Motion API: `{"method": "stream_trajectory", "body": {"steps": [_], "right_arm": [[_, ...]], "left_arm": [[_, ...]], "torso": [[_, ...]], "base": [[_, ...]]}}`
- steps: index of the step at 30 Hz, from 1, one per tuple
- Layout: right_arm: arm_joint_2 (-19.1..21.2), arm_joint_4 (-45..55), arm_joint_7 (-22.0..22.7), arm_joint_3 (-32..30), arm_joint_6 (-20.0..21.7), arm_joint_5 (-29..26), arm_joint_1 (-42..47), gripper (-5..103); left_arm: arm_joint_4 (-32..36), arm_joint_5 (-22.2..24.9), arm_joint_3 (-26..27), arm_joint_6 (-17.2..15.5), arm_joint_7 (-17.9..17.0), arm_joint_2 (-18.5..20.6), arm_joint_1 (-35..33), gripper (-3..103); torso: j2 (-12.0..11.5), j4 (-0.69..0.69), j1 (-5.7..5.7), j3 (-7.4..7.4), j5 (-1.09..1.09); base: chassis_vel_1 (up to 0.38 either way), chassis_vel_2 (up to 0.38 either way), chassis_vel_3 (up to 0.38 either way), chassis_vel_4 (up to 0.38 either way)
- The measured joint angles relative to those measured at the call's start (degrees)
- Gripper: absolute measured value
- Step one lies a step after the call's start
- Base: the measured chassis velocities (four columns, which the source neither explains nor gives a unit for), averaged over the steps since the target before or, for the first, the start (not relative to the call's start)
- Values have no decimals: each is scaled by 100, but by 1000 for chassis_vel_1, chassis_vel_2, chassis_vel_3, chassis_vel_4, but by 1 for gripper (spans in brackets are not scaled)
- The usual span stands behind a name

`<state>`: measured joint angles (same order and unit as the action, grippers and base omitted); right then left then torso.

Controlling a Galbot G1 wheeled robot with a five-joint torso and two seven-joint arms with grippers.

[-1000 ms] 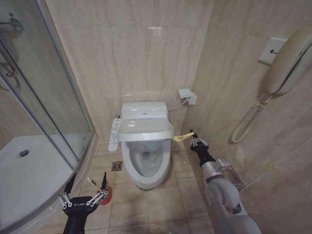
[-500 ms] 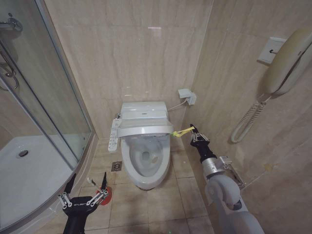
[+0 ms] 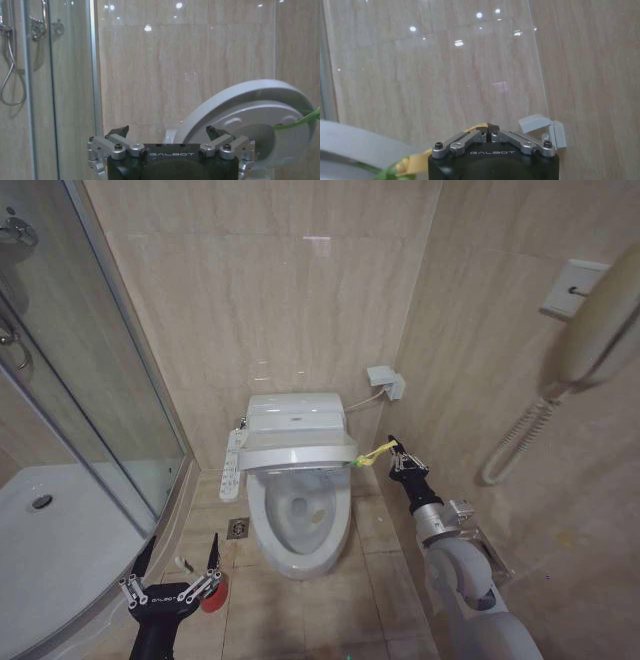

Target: Open the toilet lid, clean the toilet bowl with a toilet brush, close the toilet lid, and flush.

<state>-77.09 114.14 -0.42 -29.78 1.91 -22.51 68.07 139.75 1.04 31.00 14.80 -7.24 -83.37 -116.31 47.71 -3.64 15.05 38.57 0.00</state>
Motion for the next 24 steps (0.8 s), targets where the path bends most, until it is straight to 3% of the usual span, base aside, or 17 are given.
{"method": "stream_trajectory", "body": {"steps": [24], "right_arm": [[37, 33, -3, -56, -158, 4, 49, 1]], "left_arm": [[0, 0, 0, 0, 0, 0, 0, 100]], "torso": [[0, 0, 1, 0, 0]], "base": [[-50, 49, 47, -52]]}}
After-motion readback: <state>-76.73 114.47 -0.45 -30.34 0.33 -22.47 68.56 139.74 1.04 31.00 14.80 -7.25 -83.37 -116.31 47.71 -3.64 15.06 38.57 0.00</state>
